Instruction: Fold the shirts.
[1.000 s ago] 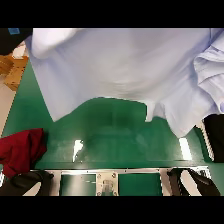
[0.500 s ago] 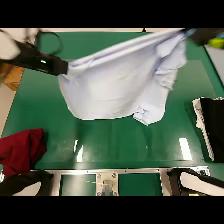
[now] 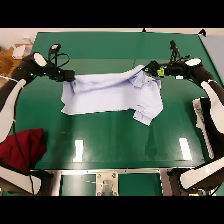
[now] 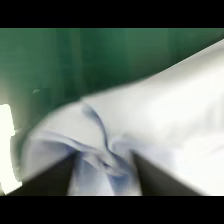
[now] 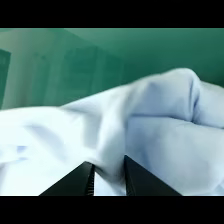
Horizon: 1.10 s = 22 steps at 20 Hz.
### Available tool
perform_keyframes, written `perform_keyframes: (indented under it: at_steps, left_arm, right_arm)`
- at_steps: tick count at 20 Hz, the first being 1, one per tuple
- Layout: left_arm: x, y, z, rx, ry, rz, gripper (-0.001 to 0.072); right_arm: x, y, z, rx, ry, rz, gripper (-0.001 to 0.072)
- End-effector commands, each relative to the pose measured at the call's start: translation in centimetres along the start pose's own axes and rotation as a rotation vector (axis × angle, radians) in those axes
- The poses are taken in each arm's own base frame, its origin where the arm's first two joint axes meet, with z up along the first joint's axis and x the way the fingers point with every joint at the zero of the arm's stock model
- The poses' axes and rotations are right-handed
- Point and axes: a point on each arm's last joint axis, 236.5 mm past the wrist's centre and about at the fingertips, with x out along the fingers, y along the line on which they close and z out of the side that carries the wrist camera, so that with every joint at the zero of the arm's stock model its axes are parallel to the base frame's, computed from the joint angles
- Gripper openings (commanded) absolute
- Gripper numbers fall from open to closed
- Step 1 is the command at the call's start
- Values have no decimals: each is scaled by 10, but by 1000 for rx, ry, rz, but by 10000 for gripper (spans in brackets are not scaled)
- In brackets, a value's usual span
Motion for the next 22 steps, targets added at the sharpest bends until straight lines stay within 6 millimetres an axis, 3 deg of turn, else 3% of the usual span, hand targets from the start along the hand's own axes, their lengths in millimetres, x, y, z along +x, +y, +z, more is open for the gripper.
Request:
perform_keyframes:
  at_steps: [1,4,6,7,8,9,11,12,16,21,22]
  left_arm:
    - [0,14,3,-10,18,-29,578]
    - [-43,55,-15,-64,156,-26,577]
    - [-65,81,-52,-163,289,-57,576]
    - [-74,91,-79,-217,379,-78,525]
    - [-80,96,-105,-273,459,-104,471]
    - [-82,98,-131,-341,531,-135,470]
    - [-74,84,-169,-463,607,-252,470]
    - [-64,72,-179,-487,604,-312,469]
    - [-17,41,-181,-536,475,-396,469]
    - [6,25,-171,-490,425,-362,467]
    - [6,24,-171,-486,425,-362,332]
  right_arm:
    - [-20,-17,-5,75,61,32,267]
    - [-84,-37,-21,171,155,78,265]
    - [-113,-59,-48,243,196,53,265]
    - [-123,-71,-63,281,197,25,265]
    - [-132,-81,-76,307,190,7,265]
    - [-141,-90,-88,330,176,-7,265]
    - [-158,-109,-110,389,129,-41,266]
    - [-165,-115,-119,407,112,-52,266]
    - [-170,-122,-154,457,117,-50,266]
    - [-164,-125,-168,468,127,-51,266]
    - [-164,-125,-168,468,127,-51,269]
